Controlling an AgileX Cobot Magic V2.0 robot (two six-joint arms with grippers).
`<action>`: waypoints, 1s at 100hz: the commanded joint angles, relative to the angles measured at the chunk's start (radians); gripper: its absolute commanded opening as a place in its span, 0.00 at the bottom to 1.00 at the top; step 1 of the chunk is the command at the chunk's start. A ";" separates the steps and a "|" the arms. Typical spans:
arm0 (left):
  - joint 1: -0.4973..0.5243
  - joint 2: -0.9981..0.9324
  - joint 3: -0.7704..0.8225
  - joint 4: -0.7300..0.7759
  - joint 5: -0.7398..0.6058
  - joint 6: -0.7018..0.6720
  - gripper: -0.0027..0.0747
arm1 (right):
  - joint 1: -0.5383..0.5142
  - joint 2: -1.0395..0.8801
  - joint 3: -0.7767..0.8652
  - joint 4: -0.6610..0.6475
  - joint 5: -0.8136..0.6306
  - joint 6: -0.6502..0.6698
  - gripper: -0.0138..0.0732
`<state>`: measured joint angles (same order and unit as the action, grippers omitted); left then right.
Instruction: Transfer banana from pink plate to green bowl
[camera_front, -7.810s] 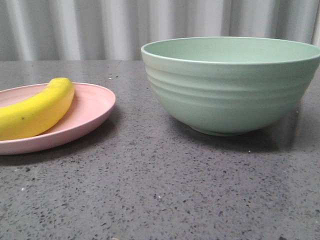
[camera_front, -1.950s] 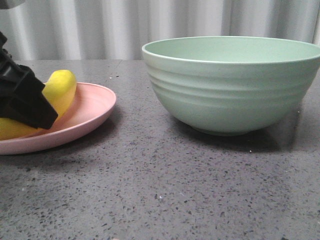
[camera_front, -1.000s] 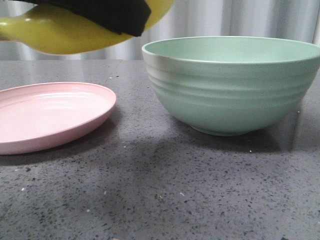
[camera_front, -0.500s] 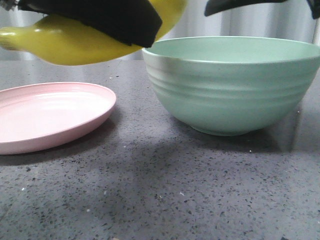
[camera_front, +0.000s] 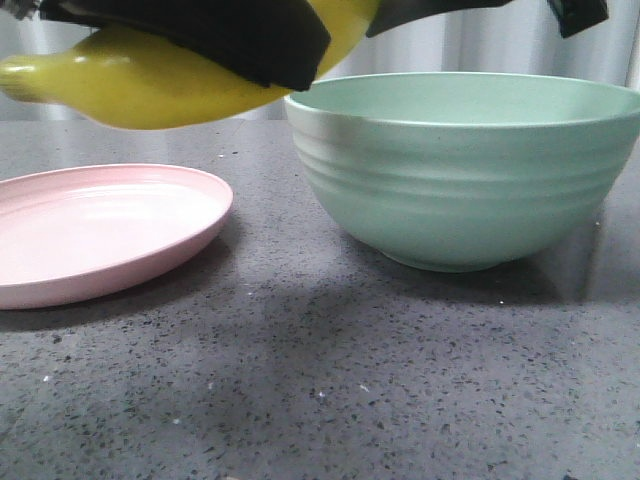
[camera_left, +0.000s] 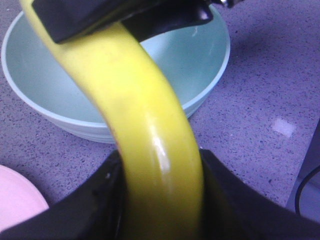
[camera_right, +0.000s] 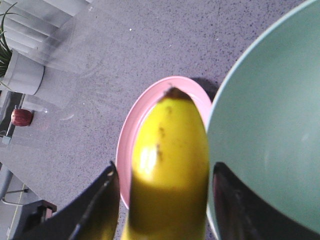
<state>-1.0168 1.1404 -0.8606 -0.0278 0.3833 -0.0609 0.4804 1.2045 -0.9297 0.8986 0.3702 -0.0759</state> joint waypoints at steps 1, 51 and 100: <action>-0.007 -0.019 -0.038 -0.007 -0.082 -0.001 0.01 | 0.001 -0.015 -0.044 0.019 -0.025 -0.018 0.55; -0.007 -0.019 -0.038 -0.002 -0.089 -0.001 0.45 | 0.001 -0.014 -0.044 0.019 -0.012 -0.018 0.08; 0.016 -0.140 -0.077 0.028 -0.064 -0.001 0.59 | -0.127 -0.101 -0.150 -0.222 -0.025 -0.081 0.08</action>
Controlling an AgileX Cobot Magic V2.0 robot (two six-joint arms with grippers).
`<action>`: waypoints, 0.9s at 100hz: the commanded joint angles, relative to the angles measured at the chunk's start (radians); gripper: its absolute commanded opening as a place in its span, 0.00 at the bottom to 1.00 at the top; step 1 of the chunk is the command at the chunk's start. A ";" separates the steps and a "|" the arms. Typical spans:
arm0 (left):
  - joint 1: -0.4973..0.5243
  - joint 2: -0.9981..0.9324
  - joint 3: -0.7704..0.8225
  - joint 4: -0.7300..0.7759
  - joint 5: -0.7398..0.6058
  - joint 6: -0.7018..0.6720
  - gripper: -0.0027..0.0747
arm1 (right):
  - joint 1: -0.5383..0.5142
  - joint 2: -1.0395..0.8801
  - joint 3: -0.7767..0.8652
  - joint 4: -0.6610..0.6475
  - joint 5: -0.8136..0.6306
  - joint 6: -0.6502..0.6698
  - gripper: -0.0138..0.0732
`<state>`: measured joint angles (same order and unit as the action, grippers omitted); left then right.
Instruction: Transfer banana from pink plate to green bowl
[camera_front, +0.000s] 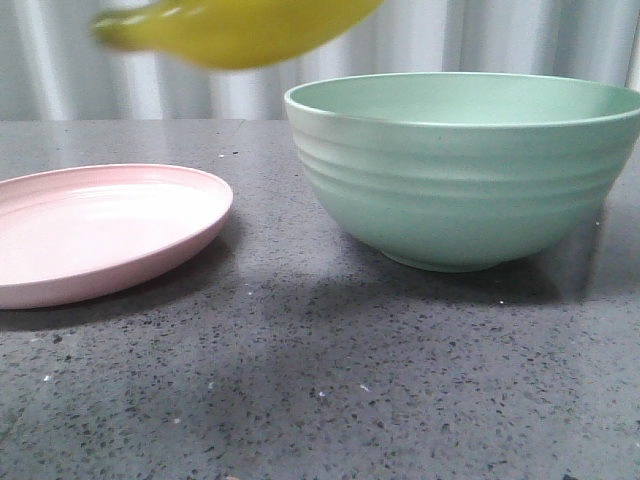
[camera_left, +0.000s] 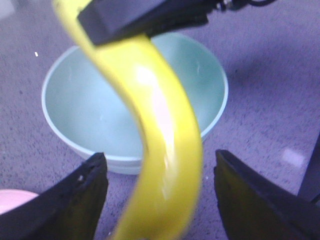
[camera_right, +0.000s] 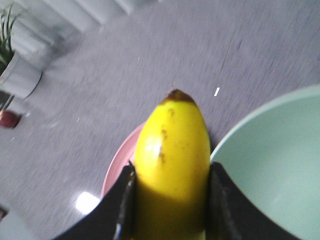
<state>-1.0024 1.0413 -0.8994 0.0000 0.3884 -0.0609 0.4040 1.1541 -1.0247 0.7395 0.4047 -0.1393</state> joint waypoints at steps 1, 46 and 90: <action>0.001 -0.045 -0.038 0.000 -0.069 -0.001 0.59 | -0.055 -0.053 -0.058 -0.071 -0.062 -0.018 0.08; 0.001 -0.064 -0.038 0.000 -0.135 -0.007 0.59 | -0.166 0.053 -0.061 -0.323 -0.071 -0.018 0.09; 0.001 -0.062 -0.038 0.000 -0.143 -0.007 0.59 | -0.163 0.107 -0.061 -0.328 -0.055 -0.026 0.62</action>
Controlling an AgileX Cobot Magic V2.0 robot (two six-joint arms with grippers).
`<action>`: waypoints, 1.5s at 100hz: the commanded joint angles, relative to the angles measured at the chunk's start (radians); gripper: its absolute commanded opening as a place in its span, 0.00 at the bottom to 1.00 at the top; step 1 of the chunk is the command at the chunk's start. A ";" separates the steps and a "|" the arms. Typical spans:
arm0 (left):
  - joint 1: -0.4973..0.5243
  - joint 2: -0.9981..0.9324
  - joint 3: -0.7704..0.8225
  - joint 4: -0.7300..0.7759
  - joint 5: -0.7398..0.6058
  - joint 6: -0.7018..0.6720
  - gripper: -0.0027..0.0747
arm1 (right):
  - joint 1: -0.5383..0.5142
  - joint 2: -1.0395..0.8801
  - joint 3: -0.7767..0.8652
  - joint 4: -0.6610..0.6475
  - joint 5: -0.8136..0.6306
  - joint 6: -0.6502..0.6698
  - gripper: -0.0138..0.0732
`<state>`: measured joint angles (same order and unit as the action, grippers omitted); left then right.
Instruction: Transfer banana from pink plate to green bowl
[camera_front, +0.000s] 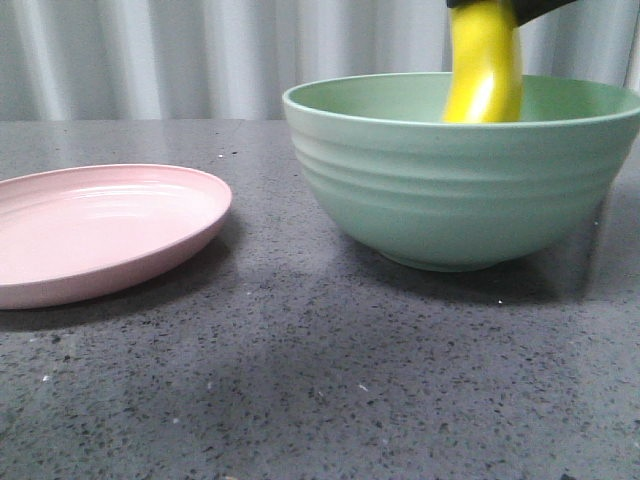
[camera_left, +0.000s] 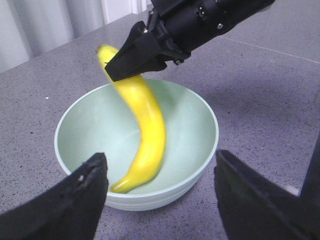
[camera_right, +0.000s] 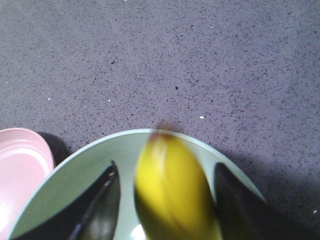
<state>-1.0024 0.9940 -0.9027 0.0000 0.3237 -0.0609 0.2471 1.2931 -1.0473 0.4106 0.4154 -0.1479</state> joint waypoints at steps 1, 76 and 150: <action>0.001 -0.015 -0.035 0.000 -0.080 -0.007 0.59 | -0.007 -0.031 -0.038 0.001 -0.065 -0.017 0.62; 0.001 -0.043 -0.023 0.015 -0.130 -0.007 0.01 | -0.007 -0.294 -0.021 -0.221 0.040 -0.017 0.09; 0.001 -0.430 0.487 0.015 -0.450 -0.007 0.01 | -0.007 -1.066 0.688 -0.246 -0.288 -0.017 0.09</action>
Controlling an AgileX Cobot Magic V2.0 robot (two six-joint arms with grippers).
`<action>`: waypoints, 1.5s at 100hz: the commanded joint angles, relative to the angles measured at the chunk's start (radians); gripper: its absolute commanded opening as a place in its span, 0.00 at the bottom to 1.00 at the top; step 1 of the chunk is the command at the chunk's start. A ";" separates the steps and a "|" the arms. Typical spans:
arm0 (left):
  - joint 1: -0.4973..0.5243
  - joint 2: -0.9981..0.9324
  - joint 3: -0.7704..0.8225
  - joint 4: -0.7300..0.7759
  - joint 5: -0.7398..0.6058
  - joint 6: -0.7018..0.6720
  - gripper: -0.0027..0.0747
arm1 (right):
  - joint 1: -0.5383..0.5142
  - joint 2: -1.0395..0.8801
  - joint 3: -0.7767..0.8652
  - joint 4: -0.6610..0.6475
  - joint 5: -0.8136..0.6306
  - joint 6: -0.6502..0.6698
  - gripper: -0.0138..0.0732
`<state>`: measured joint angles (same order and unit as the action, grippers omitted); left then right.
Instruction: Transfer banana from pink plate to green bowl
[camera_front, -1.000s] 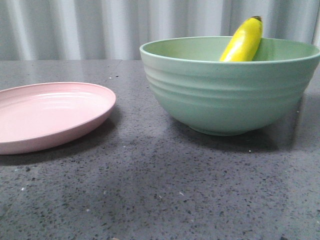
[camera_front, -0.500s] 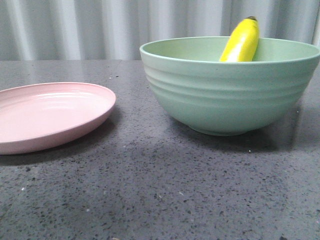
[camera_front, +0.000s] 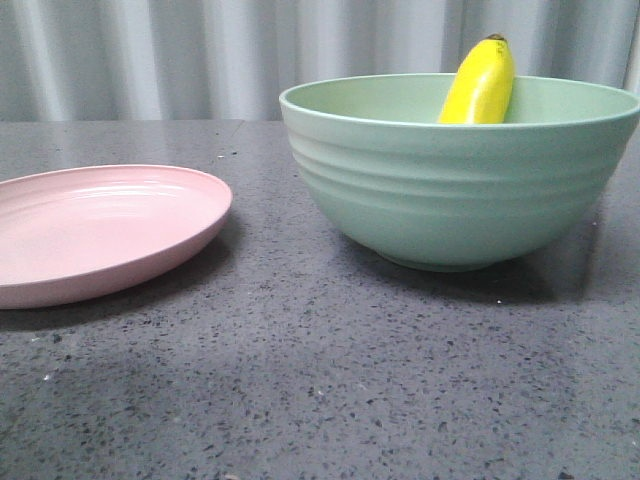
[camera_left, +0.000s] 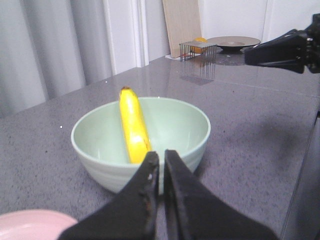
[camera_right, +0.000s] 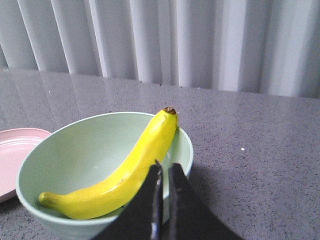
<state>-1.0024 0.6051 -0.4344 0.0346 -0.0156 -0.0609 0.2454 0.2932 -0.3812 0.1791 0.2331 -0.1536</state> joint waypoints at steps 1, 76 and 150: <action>0.001 -0.049 0.023 -0.021 -0.113 -0.007 0.01 | -0.005 -0.080 0.031 -0.018 -0.108 -0.012 0.09; 0.001 -0.115 0.117 -0.024 -0.152 -0.007 0.01 | -0.005 -0.247 0.131 -0.037 -0.077 -0.012 0.09; 0.511 -0.315 0.401 -0.035 -0.341 -0.007 0.01 | -0.005 -0.247 0.131 -0.037 -0.077 -0.012 0.09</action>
<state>-0.5590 0.3277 -0.0485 0.0105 -0.2724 -0.0609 0.2454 0.0362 -0.2240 0.1483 0.2322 -0.1536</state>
